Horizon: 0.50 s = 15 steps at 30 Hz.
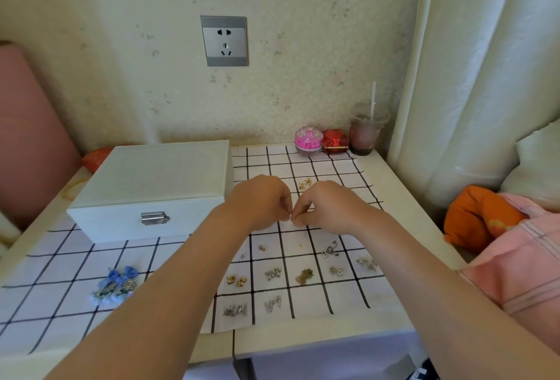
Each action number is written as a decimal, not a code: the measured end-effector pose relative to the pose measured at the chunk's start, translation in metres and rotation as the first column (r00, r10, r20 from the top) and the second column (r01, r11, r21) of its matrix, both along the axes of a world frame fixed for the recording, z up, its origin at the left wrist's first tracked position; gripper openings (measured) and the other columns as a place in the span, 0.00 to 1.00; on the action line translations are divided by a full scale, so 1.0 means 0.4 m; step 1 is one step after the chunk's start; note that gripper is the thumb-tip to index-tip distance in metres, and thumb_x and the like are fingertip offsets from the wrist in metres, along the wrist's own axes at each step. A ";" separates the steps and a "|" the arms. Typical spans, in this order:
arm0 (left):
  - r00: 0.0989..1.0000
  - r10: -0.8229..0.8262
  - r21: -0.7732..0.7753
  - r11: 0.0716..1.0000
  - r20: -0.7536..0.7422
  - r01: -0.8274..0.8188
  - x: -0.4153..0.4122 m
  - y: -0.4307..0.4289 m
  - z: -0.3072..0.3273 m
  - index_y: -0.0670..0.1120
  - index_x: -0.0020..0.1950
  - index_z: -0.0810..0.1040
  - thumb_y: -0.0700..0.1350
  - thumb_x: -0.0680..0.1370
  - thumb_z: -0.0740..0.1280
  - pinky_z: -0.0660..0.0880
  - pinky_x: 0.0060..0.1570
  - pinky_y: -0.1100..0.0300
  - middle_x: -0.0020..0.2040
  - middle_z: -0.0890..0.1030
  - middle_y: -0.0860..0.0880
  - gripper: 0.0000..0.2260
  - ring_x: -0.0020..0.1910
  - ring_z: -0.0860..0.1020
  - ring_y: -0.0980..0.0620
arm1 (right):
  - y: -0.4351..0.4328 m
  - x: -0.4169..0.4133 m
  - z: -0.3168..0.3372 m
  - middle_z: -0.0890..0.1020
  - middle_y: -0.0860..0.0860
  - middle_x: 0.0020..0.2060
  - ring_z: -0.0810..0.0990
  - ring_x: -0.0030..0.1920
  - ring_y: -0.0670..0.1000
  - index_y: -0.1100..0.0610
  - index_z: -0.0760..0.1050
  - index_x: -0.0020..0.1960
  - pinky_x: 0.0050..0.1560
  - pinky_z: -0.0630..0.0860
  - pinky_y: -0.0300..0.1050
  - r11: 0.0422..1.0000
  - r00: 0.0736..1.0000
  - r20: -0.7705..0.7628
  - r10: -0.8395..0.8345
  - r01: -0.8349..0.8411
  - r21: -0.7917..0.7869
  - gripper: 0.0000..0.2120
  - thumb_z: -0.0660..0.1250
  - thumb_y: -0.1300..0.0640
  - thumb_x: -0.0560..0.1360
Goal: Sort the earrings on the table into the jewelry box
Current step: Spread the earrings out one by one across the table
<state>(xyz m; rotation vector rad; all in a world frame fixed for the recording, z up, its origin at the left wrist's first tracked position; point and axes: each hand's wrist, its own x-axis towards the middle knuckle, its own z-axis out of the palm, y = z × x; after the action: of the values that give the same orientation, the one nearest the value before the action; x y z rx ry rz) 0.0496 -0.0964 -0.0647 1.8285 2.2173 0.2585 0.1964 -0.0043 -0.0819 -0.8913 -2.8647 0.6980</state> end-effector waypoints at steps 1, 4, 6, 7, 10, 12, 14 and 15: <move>1.000 -0.001 0.010 1.000 -0.011 0.001 0.004 -0.002 0.000 0.55 0.45 0.82 0.49 0.75 0.72 0.78 0.46 0.57 0.48 0.84 0.57 0.01 0.38 0.78 0.58 | -0.001 -0.001 -0.004 0.85 0.40 0.45 0.81 0.47 0.43 0.45 0.86 0.48 0.51 0.79 0.47 1.000 1.000 0.011 0.006 -0.006 0.004 0.05 0.74 0.50 0.73; 1.000 0.010 0.035 0.999 -0.015 -0.009 0.010 -0.002 -0.012 0.57 0.45 0.79 0.51 0.74 0.73 0.76 0.47 0.58 0.48 0.82 0.58 0.04 0.45 0.78 0.56 | 0.017 0.010 -0.001 0.85 0.39 0.44 0.80 0.46 0.40 0.44 0.86 0.46 0.49 0.77 0.43 0.999 0.998 -0.065 -0.021 0.018 -0.043 0.03 0.75 0.49 0.72; 1.000 -0.003 0.013 1.000 0.024 0.003 0.011 -0.001 -0.023 0.58 0.45 0.77 0.50 0.73 0.73 0.77 0.49 0.56 0.47 0.82 0.58 0.06 0.48 0.78 0.55 | 0.046 0.028 0.008 0.84 0.38 0.45 0.80 0.47 0.38 0.43 0.85 0.46 0.49 0.73 0.39 0.992 0.980 -0.170 -0.105 0.090 -0.092 0.03 0.75 0.51 0.73; 0.999 -0.017 -0.006 1.000 0.040 0.017 0.012 0.000 -0.027 0.58 0.45 0.77 0.50 0.74 0.73 0.77 0.50 0.55 0.47 0.81 0.58 0.06 0.48 0.78 0.55 | 0.062 0.038 0.011 0.84 0.38 0.46 0.79 0.48 0.38 0.42 0.84 0.46 0.50 0.73 0.39 0.987 0.967 -0.208 -0.150 0.132 -0.095 0.05 0.74 0.52 0.73; 0.998 -0.052 -0.029 0.998 0.046 0.053 0.016 0.008 -0.032 0.57 0.45 0.78 0.50 0.74 0.73 0.77 0.51 0.55 0.47 0.81 0.59 0.05 0.49 0.78 0.56 | 0.097 0.061 0.003 0.83 0.38 0.45 0.79 0.49 0.40 0.42 0.84 0.46 0.55 0.76 0.44 0.977 0.952 -0.217 -0.215 0.211 -0.043 0.08 0.73 0.56 0.75; 0.997 -0.061 -0.024 0.998 0.049 0.062 0.015 0.015 -0.029 0.59 0.44 0.78 0.50 0.73 0.74 0.77 0.50 0.57 0.47 0.81 0.59 0.06 0.49 0.78 0.57 | 0.103 0.061 -0.005 0.84 0.40 0.49 0.80 0.52 0.43 0.44 0.85 0.48 0.58 0.77 0.47 0.977 0.964 -0.160 -0.215 0.214 -0.020 0.07 0.72 0.55 0.76; 0.997 -0.049 -0.022 0.998 0.062 0.051 0.011 0.023 -0.022 0.59 0.44 0.79 0.51 0.72 0.74 0.76 0.50 0.57 0.47 0.82 0.60 0.05 0.48 0.78 0.58 | 0.103 0.055 -0.008 0.84 0.41 0.52 0.80 0.54 0.44 0.44 0.85 0.50 0.58 0.77 0.47 0.979 0.973 -0.116 -0.201 0.201 -0.010 0.06 0.72 0.54 0.76; 0.997 -0.042 -0.012 0.999 0.070 0.043 0.009 0.026 -0.019 0.59 0.46 0.80 0.52 0.73 0.73 0.76 0.50 0.58 0.47 0.82 0.61 0.05 0.46 0.78 0.59 | 0.103 0.052 -0.009 0.84 0.40 0.50 0.80 0.53 0.44 0.44 0.85 0.50 0.57 0.77 0.46 0.981 0.977 -0.097 -0.192 0.193 -0.007 0.06 0.72 0.54 0.76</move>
<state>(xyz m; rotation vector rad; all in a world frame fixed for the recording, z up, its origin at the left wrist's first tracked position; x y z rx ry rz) 0.0533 -0.0861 -0.0722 1.8282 2.1257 0.2936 0.2171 0.0370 -0.0854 -1.0844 -2.6483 0.6959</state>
